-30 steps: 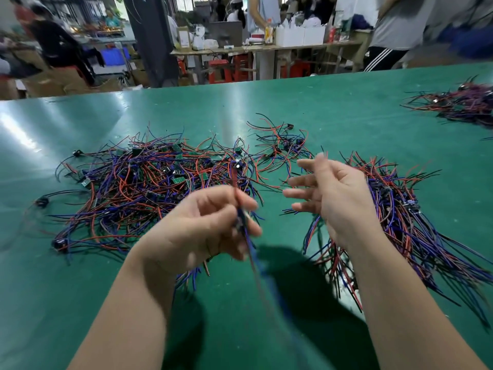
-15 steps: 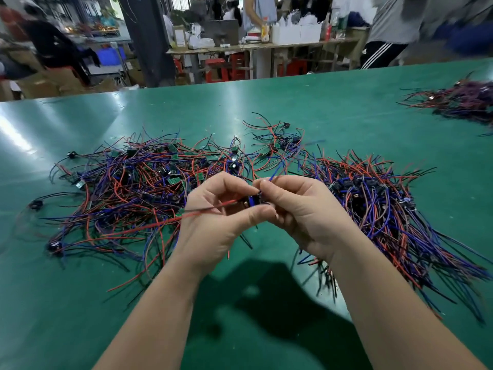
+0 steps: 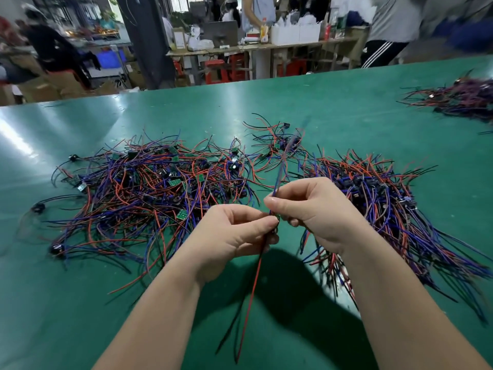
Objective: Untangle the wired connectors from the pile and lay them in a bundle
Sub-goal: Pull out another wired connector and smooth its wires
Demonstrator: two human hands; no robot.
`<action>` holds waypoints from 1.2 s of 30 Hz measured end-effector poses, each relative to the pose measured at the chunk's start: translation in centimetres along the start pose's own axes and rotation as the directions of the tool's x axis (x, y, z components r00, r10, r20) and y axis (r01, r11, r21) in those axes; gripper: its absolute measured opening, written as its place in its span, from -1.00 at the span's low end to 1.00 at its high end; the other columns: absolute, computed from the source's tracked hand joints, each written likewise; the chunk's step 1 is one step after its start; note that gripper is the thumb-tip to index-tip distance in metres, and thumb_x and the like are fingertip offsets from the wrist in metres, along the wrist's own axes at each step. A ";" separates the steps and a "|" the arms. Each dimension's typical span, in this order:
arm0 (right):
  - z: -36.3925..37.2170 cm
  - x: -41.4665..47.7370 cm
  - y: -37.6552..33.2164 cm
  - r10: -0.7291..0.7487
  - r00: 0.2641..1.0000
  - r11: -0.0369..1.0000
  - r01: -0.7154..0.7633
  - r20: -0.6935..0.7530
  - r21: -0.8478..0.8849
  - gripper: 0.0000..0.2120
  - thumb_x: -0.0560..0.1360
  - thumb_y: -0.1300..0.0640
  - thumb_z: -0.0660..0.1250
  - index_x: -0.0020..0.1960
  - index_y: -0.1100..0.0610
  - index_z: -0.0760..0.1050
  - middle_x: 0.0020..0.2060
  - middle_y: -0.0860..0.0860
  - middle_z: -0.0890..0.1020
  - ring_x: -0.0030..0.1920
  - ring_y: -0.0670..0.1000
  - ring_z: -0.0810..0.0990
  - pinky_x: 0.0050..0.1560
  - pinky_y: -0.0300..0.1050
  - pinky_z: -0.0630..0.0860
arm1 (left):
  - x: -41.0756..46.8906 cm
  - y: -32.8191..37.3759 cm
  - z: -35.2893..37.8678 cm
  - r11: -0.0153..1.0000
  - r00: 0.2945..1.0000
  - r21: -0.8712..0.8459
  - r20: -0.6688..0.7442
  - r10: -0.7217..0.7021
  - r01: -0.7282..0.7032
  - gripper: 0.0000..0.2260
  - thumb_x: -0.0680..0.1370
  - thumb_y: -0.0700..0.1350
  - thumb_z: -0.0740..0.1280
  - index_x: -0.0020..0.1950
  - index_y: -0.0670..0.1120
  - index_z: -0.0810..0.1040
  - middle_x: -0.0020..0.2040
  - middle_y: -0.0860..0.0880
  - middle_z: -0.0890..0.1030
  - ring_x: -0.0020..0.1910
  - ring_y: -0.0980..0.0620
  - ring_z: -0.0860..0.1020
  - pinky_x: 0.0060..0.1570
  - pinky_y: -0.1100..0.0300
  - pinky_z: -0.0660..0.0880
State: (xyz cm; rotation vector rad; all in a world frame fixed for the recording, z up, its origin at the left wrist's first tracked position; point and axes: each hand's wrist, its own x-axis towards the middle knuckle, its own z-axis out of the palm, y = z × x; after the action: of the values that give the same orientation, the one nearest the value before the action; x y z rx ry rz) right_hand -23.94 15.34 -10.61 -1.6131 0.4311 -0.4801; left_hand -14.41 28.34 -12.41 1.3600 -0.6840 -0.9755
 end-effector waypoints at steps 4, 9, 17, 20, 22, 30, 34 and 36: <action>-0.9 0.3 -0.4 0.013 0.973 0.987 0.025 -0.229 0.161 -0.89 0.37 0.31 0.46 -0.29 0.20 0.57 -0.56 -0.06 0.53 -0.55 -0.14 0.43 -0.53 -0.34 0.36 | -0.4 0.0 0.0 0.986 0.984 0.119 0.118 -0.132 0.118 -0.85 0.17 -0.06 0.53 -0.32 -0.06 0.66 -0.30 -0.10 0.67 -0.34 0.05 0.65 -0.34 0.26 0.57; -1.3 0.3 -0.7 0.032 0.906 0.938 0.119 -0.422 0.326 -0.87 0.42 0.26 0.44 -0.27 0.19 0.54 -0.55 -0.04 0.54 -0.57 -0.12 0.49 -0.57 -0.34 0.39 | -0.9 0.0 0.3 0.953 0.932 0.233 0.259 -0.252 0.193 -0.89 0.32 -0.19 0.51 -0.28 -0.08 0.59 -0.34 -0.08 0.66 -0.39 0.11 0.63 -0.43 0.36 0.48; -0.2 0.4 -1.0 0.097 0.909 0.853 0.134 -0.406 0.504 -0.80 0.60 0.15 0.22 -0.08 0.23 0.54 -0.19 0.07 0.61 -0.50 -0.02 0.60 -0.54 -0.28 0.46 | -1.2 0.7 -1.5 0.948 0.933 0.255 0.253 -0.255 0.189 -0.91 0.27 -0.06 0.51 -0.30 -0.01 0.64 -0.31 -0.07 0.67 -0.38 0.14 0.60 -0.41 0.35 0.49; 0.3 0.6 -0.7 0.058 0.919 0.905 0.117 -0.391 0.409 -0.78 0.59 0.19 0.22 0.23 0.10 0.40 0.04 0.01 0.48 -0.31 0.00 0.63 -0.36 -0.25 0.53 | -0.5 0.9 -1.7 0.986 0.990 0.094 0.011 -0.139 0.137 -0.80 0.27 -0.04 0.46 -0.22 -0.12 0.61 -0.30 -0.11 0.67 -0.38 0.12 0.61 -0.40 0.32 0.52; 0.7 0.2 -0.1 -0.107 0.957 0.991 0.125 -0.269 0.051 -0.71 0.51 0.20 0.34 0.16 -0.07 0.42 0.02 -0.03 0.51 -0.24 -0.03 0.59 -0.23 -0.20 0.55 | 0.1 0.8 -1.8 0.996 0.978 -0.033 -0.191 -0.085 0.080 -0.75 0.26 -0.04 0.44 -0.19 -0.19 0.56 -0.37 -0.09 0.65 -0.45 0.14 0.59 -0.45 0.33 0.52; 2.4 -1.0 0.0 -0.429 0.895 0.825 0.334 -0.121 -0.456 -0.81 0.35 0.17 0.52 -0.04 0.04 0.67 -0.18 -0.07 0.66 -0.19 -0.12 0.60 -0.06 -0.16 0.55 | 0.5 0.8 -1.0 0.982 0.971 -0.174 -0.239 0.030 -0.074 -0.73 0.28 0.05 0.39 -0.32 -0.16 0.66 -0.42 -0.07 0.63 -0.50 0.10 0.59 -0.47 0.31 0.53; -1.0 -0.5 -1.1 -0.550 0.747 0.752 0.246 -0.375 -0.612 -0.79 0.38 0.17 0.49 0.02 0.10 0.67 -0.14 0.03 0.69 -0.12 0.02 0.65 0.04 -0.01 0.55 | 0.8 0.8 -2.2 0.995 0.888 -0.035 -0.455 0.068 -0.095 -0.80 0.48 -0.04 0.40 -0.12 -0.18 0.63 -0.25 -0.12 0.69 -0.37 0.03 0.66 -0.41 0.25 0.58; -4.0 -0.2 -1.3 -0.542 0.687 0.690 0.035 -0.484 -0.723 -0.77 0.39 0.14 0.48 0.04 0.16 0.66 -0.10 0.12 0.70 -0.06 0.12 0.65 0.09 -0.05 0.50 | 1.1 0.3 -3.7 0.923 0.734 0.386 -0.626 0.265 -0.004 -0.93 0.51 -0.17 0.39 -0.04 -0.12 0.65 -0.24 -0.06 0.67 -0.32 0.02 0.64 -0.26 0.17 0.58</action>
State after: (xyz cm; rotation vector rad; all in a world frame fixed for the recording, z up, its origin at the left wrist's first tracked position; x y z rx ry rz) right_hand -26.22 12.24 -8.97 -2.2094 0.9698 -1.3320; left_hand -10.60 29.17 -12.71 1.8173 -0.3981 -0.1767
